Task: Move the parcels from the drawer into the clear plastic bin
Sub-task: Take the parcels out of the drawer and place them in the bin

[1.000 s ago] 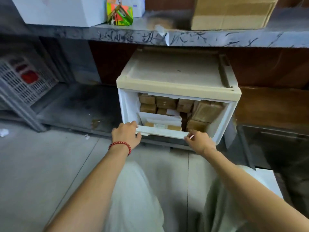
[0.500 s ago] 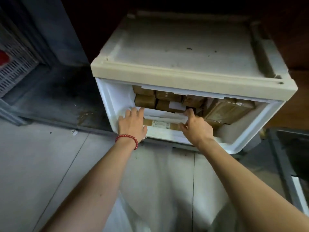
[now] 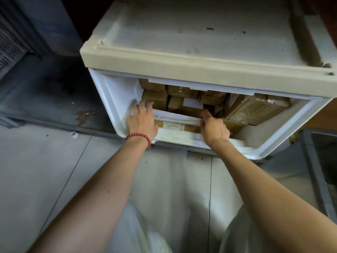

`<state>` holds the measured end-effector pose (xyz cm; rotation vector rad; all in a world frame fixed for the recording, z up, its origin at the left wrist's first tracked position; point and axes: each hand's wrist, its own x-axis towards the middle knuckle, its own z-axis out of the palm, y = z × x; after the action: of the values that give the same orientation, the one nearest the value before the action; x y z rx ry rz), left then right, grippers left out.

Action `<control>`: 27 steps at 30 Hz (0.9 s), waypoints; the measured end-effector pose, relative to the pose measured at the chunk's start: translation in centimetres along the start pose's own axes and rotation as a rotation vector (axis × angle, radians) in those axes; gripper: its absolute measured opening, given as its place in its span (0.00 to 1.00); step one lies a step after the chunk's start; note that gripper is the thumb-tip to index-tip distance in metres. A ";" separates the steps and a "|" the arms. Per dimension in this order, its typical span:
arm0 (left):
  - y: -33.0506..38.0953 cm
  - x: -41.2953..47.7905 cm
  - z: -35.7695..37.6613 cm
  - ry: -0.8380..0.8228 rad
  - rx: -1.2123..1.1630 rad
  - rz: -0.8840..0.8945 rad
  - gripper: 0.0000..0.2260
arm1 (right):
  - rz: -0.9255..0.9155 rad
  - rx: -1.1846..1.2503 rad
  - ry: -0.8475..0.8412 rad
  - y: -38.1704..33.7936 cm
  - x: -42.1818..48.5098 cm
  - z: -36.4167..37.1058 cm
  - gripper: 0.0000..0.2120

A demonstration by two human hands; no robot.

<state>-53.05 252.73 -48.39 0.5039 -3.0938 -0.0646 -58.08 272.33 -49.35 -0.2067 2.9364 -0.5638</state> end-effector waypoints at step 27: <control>-0.7 -1.0 -1.8 0.134 -0.096 0.046 0.18 | -0.264 0.281 0.225 0.8 -4.5 -5.3 0.03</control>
<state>-51.90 252.33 -46.65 0.4155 -2.9527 -0.1700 -54.62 275.69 -44.28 -0.5341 3.0122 -1.0947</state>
